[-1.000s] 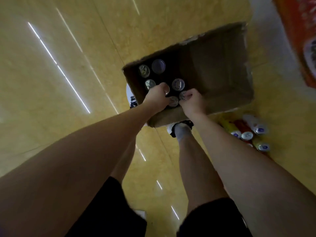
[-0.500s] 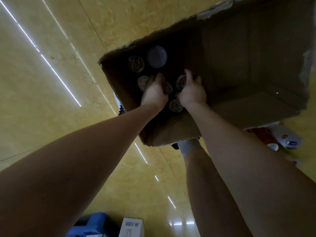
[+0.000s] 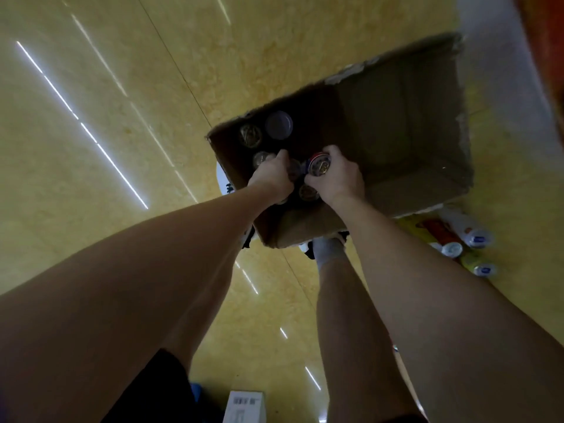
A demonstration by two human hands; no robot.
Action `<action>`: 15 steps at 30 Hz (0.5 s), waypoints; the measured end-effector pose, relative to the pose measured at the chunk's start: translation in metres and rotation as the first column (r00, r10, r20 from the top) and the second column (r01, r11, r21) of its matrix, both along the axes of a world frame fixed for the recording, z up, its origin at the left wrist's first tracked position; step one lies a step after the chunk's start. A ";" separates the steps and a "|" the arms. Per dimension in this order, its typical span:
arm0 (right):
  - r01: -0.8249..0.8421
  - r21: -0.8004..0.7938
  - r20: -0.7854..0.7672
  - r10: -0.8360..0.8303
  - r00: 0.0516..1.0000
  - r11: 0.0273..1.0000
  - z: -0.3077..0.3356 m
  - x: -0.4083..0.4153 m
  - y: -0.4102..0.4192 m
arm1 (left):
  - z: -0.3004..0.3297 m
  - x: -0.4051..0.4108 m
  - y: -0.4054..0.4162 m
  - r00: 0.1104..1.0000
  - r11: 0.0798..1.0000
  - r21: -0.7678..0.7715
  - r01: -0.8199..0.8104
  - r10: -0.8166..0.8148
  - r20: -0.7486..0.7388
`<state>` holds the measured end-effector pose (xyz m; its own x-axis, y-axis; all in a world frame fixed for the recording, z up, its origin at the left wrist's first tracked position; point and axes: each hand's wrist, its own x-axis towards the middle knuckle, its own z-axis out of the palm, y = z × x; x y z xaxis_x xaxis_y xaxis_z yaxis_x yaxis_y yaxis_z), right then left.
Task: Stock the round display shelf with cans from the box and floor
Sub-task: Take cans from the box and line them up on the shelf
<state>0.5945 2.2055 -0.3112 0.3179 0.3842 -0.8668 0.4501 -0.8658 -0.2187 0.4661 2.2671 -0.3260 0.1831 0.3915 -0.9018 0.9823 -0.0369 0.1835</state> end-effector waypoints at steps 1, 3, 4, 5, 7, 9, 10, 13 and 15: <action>-0.002 0.013 -0.017 0.002 1.000 1.000 0.015 0.002 0.003 | 0.014 0.001 0.005 1.000 1.000 0.008 0.009 -0.009 0.011; 0.007 0.036 -0.055 -0.005 0.998 0.999 0.046 0.006 0.008 | 0.043 0.003 0.017 0.999 0.999 0.030 0.029 -0.030 0.045; 0.018 0.045 -0.073 -0.014 0.997 0.999 0.062 0.007 0.011 | 0.059 0.005 0.024 0.997 0.999 0.034 0.041 -0.043 0.071; 0.030 0.055 -0.092 -0.025 0.995 0.998 0.079 0.008 0.015 | 0.075 0.006 0.031 0.994 0.998 0.031 0.058 -0.061 0.095; 0.037 0.073 -0.131 -0.028 0.991 0.997 0.115 0.010 0.025 | 0.110 0.009 0.046 0.986 0.994 0.028 0.103 -0.106 0.127; 0.021 0.085 -0.151 -0.008 0.988 0.996 0.155 0.012 0.035 | 0.148 0.012 0.060 0.976 0.987 0.043 0.154 -0.158 0.151; 0.025 0.091 -0.162 -0.010 0.987 0.995 0.175 0.013 0.039 | 0.167 0.014 0.067 0.970 0.983 0.054 0.177 -0.183 0.161; 0.059 0.105 -0.178 -0.039 0.983 0.993 0.246 0.018 0.053 | 0.239 0.020 0.087 0.957 0.973 0.043 0.225 -0.229 0.179; 0.048 0.111 -0.176 -0.028 0.984 0.993 0.299 0.027 0.062 | 0.293 0.026 0.099 0.949 0.970 0.006 0.244 -0.240 0.204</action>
